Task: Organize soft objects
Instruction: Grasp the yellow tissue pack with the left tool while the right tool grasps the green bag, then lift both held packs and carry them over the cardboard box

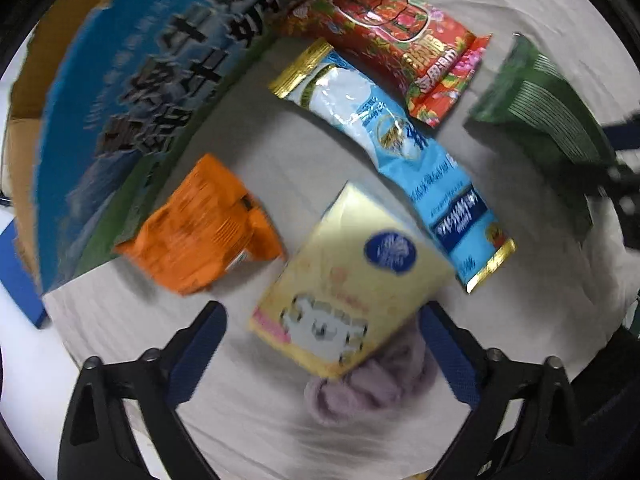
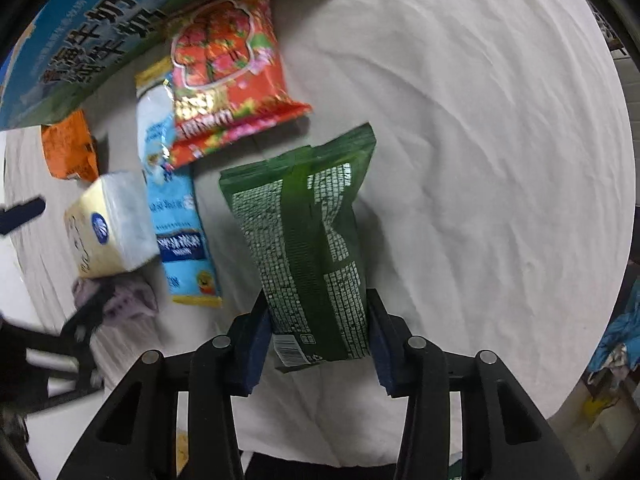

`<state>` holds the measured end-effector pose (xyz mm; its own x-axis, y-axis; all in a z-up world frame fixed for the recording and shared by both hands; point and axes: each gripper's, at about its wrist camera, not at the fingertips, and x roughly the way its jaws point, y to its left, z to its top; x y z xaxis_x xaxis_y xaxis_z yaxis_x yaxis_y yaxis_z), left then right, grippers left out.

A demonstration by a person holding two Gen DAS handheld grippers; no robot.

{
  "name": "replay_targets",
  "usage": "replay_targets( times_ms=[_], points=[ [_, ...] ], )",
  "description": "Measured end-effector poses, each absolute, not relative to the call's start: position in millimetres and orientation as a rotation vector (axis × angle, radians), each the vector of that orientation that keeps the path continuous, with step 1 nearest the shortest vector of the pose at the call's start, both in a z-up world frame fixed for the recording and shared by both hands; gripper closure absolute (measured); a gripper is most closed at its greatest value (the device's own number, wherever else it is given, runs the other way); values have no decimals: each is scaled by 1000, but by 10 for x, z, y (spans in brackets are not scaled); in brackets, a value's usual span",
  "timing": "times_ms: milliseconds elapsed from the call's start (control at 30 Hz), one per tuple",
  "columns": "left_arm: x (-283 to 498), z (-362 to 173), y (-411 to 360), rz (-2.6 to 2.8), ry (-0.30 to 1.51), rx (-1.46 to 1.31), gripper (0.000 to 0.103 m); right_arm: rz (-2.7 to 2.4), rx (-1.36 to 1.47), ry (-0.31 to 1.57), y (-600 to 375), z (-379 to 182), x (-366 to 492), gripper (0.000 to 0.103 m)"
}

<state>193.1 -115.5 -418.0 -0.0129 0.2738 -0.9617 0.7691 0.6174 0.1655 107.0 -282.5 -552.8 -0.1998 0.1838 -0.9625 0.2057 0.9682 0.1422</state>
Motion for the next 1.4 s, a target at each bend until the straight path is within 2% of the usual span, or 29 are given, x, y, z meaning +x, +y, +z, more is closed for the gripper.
replay_targets(
  times_ms=[33, 167, 233, 267, 400, 433, 500, 533, 700, 767, 833, 1067, 1200, 1400],
  points=[
    [1978, -4203, -1147, -485, 1618, 823, 22, -23, 292, 1776, -2833, -5593, 1033, 56],
    [2101, -4188, -1038, -391, 1693, 563, 27, -44, 337, 1769, -2902, -5606, 936, 54],
    [2153, -4158, -891, -322, 1742, 392, 31, -53, 373, 1759, -2925, -5628, 920, 41],
    [2173, -4152, -816, -286, 1762, 309, 32, -42, 409, 1747, -2947, -5653, 876, 38],
    [2215, -4189, -331, -93, 1831, -192, 36, -50, 421, 1750, -3034, -5679, 832, 37],
    [2202, -4218, -303, -85, 1836, -223, 36, -54, 426, 1742, -3046, -5686, 804, 37],
    [2170, -4293, -375, -116, 1844, -180, 33, -69, 410, 1749, -3015, -5769, 774, 41],
    [2153, -4319, -433, -131, 1828, -137, 33, -77, 402, 1753, -2988, -5794, 751, 57],
    [2041, -4397, -989, -210, 1724, 164, 33, -59, 447, 1769, -2987, -5802, 696, 57],
    [2019, -4481, -1139, -224, 1720, 204, 33, -25, 472, 1781, -2976, -5792, 690, 57],
    [1997, -4568, -1203, -206, 1724, 210, 37, -28, 450, 1780, -2983, -5820, 674, 57],
    [1969, -4845, -835, -111, 1765, 10, 39, -29, 384, 1801, -2829, -5852, 525, 57],
    [1836, -5152, -736, -109, 1785, 21, 38, -61, 351, 1771, -2787, -5850, 477, 48],
    [1871, -5294, -584, -121, 1771, 3, 39, -109, 447, 1789, -2928, -5983, 526, 48]
  ],
)
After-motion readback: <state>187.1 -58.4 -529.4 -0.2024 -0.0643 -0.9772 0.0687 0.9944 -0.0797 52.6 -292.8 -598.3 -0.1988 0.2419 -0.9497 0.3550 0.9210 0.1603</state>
